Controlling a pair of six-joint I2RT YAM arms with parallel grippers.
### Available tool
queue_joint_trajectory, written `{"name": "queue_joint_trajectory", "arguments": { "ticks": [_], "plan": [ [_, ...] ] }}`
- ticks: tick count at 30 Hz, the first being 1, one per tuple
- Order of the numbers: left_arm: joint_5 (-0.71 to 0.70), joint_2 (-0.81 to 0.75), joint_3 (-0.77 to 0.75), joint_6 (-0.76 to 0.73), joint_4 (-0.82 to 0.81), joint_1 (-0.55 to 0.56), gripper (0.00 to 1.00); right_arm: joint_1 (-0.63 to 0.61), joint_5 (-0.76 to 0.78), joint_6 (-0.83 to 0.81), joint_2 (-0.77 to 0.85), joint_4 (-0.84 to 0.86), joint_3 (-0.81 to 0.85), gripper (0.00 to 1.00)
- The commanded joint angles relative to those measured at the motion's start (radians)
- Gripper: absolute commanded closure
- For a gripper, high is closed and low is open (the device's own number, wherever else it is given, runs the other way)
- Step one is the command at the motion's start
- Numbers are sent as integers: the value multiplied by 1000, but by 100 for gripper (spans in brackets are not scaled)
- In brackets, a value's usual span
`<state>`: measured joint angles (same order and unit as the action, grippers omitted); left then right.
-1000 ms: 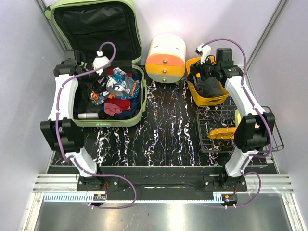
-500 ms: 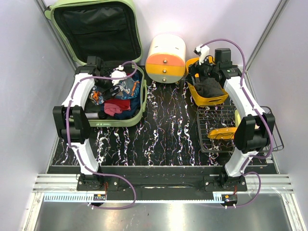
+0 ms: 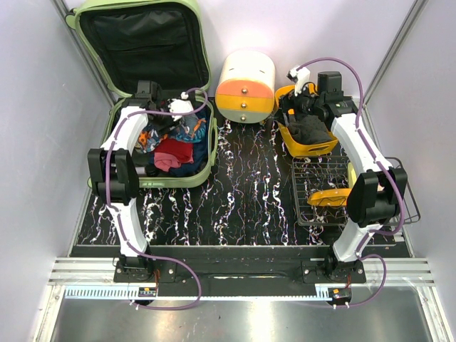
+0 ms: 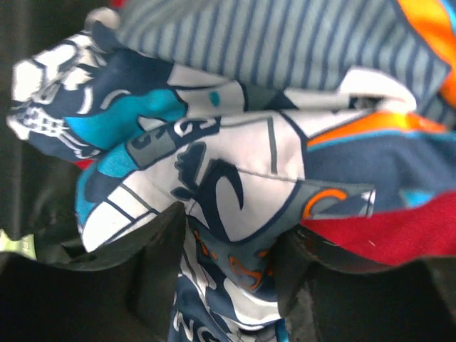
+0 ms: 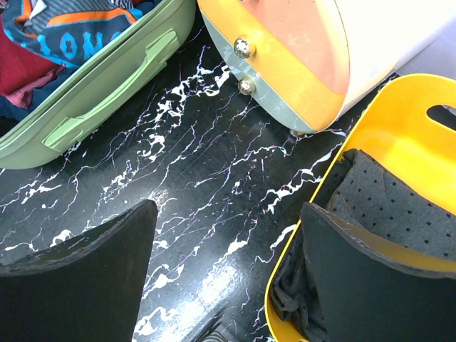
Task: Open, take out, and arrange the luggage
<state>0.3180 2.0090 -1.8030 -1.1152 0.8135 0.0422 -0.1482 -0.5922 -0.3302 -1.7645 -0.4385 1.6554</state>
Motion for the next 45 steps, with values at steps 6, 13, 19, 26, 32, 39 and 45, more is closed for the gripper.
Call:
{"name": "queue_joint_trajectory", "arguments": {
  "ticks": [6,13,19,26,32,39,45],
  "plan": [
    [84,20,-150,251,-177,-11,100,-54,-21,63,5,127,41,8],
    [226,-59,-214,442,-143,-34,100,-126,-47,174,-21,309,6,0],
    [322,-163,-159,549,-175,-31,100,-234,-11,247,-73,412,49,0],
    [374,-208,-127,627,-174,-21,100,-370,20,160,-141,567,95,0],
    [417,-259,-70,675,-186,4,100,-435,19,66,-142,699,54,1],
    [440,-291,-27,767,-234,27,100,-472,22,-18,-133,684,41,0],
    [418,-309,-2,798,-257,68,100,-513,31,-98,-122,598,49,0]
  ]
}}
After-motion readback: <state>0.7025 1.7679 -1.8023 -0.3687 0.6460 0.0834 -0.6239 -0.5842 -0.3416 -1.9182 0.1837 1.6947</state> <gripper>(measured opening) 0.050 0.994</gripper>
